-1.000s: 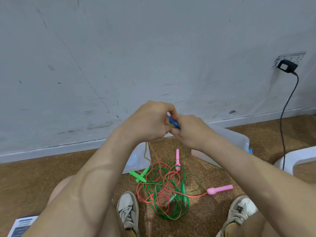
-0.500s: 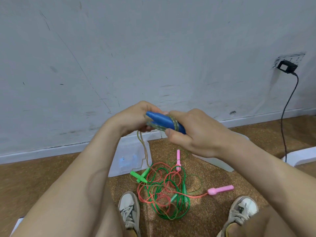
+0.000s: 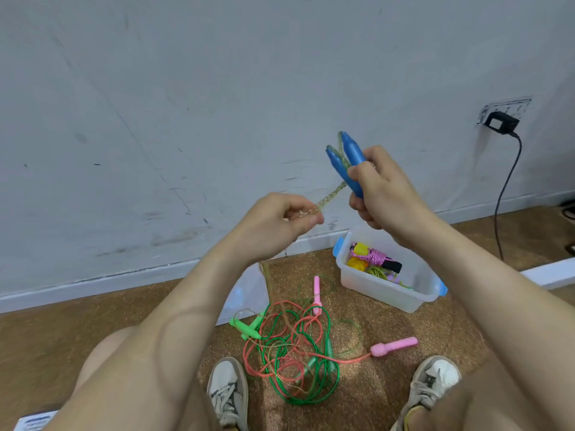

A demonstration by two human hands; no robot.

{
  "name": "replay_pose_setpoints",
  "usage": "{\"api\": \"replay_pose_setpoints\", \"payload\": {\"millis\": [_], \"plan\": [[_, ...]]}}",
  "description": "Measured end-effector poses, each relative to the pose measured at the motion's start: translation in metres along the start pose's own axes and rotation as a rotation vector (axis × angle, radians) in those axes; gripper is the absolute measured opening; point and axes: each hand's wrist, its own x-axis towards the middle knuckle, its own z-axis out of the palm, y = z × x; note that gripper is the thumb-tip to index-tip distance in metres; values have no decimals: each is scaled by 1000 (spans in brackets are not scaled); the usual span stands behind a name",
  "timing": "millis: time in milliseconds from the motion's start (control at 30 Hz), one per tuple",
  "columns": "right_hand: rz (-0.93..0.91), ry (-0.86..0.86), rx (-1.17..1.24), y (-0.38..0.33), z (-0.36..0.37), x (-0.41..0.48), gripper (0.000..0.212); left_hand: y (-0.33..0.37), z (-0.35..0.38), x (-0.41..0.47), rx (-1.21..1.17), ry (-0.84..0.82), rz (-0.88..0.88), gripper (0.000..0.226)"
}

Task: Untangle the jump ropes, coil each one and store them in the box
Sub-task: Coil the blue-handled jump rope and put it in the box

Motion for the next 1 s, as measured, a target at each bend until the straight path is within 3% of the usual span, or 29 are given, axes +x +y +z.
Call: {"api": "replay_pose_setpoints", "payload": {"millis": [67,167,300,400,533,667,800,1000], "plan": [[-62,-9,-188,8,0,2,9,2,-3,-4,340,-9,73,17],[-168,-69,-468,12,3,1,20,11,-10,-11,621,60,187,21],[-234,-182,-717,16,14,-4,26,12,-16,-15,694,220,397,22],[-244,-319,-866,18,26,-12,30,9,-19,-15,720,240,513,18],[-336,-430,-920,14,36,-23,35,7,-24,-15,541,193,520,10],[-357,-435,-867,8,37,-29,34,6,-28,-17,186,181,244,10],[-342,-454,-794,4,33,-31,32,7,-28,-15,-63,113,112,16],[-326,-462,-717,7,32,-33,40,8,-28,-14,-159,47,38,14]]}}
